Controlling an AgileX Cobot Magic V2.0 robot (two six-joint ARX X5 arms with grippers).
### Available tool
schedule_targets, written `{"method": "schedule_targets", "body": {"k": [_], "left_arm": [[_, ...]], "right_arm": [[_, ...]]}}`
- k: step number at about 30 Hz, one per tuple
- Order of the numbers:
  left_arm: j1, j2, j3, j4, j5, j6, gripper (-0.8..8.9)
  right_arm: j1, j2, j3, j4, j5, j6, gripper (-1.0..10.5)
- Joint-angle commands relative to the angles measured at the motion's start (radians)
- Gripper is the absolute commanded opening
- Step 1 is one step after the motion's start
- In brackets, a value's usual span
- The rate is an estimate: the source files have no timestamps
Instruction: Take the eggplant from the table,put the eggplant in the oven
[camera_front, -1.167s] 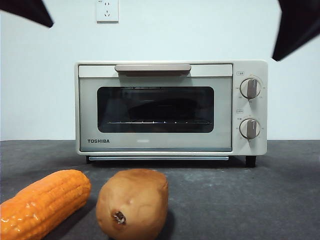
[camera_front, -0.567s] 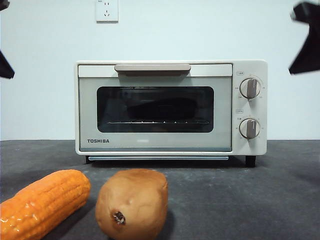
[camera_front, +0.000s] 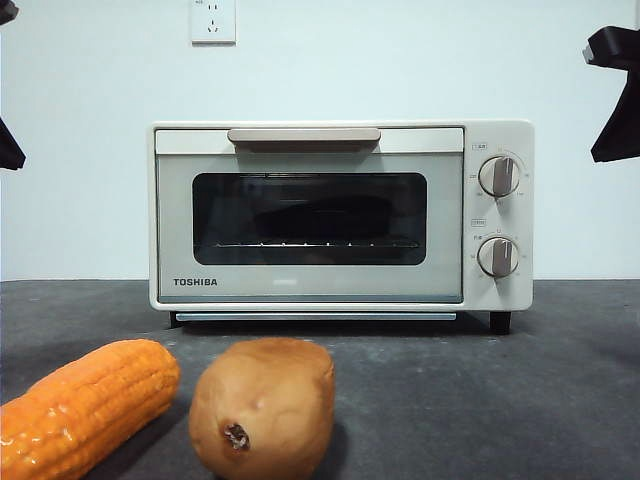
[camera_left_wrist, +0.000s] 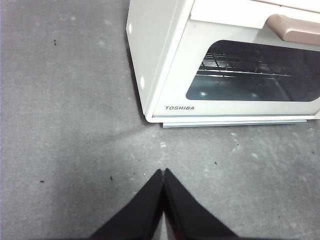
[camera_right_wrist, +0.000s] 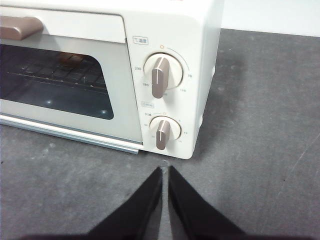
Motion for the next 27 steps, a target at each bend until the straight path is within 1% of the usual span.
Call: {"method": "schedule_targets", "body": {"k": [1, 5, 7, 10, 11, 16, 18, 23, 27], "left_arm": [[-0.011, -0.004, 0.007, 0.011, -0.003, -0.008, 0.04], [-0.008, -0.128, 0.005, 0.006, -0.014, -0.005, 0.04], [-0.003, -0.223, 0.003, 0.004, -0.014, 0.059, 0.04], [0.018, -0.375, -0.001, 0.004, -0.015, 0.107, 0.04], [0.031, -0.426, -0.004, 0.004, -0.015, 0.137, 0.04], [0.109, -0.574, -0.061, 0.005, -0.016, 0.289, 0.04], [0.147, -0.610, -0.103, 0.006, -0.016, 0.329, 0.04], [0.221, -0.678, -0.229, 0.015, -0.015, 0.336, 0.04], [0.242, -0.678, -0.306, 0.013, -0.015, 0.336, 0.04]], "right_arm": [[0.004, 0.004, 0.006, 0.011, 0.003, 0.012, 0.0], [0.004, 0.004, 0.006, 0.014, 0.003, 0.012, 0.0], [0.004, 0.004, 0.006, 0.014, 0.004, 0.012, 0.0], [0.004, 0.004, 0.006, 0.014, 0.003, 0.012, 0.0], [0.004, 0.004, 0.006, 0.014, 0.003, 0.012, 0.0], [0.004, 0.004, 0.006, 0.014, 0.003, 0.012, 0.0], [0.004, 0.004, 0.006, 0.014, 0.003, 0.012, 0.0], [0.004, 0.004, 0.006, 0.014, 0.003, 0.012, 0.0], [0.004, 0.004, 0.006, 0.014, 0.003, 0.012, 0.0]]}}
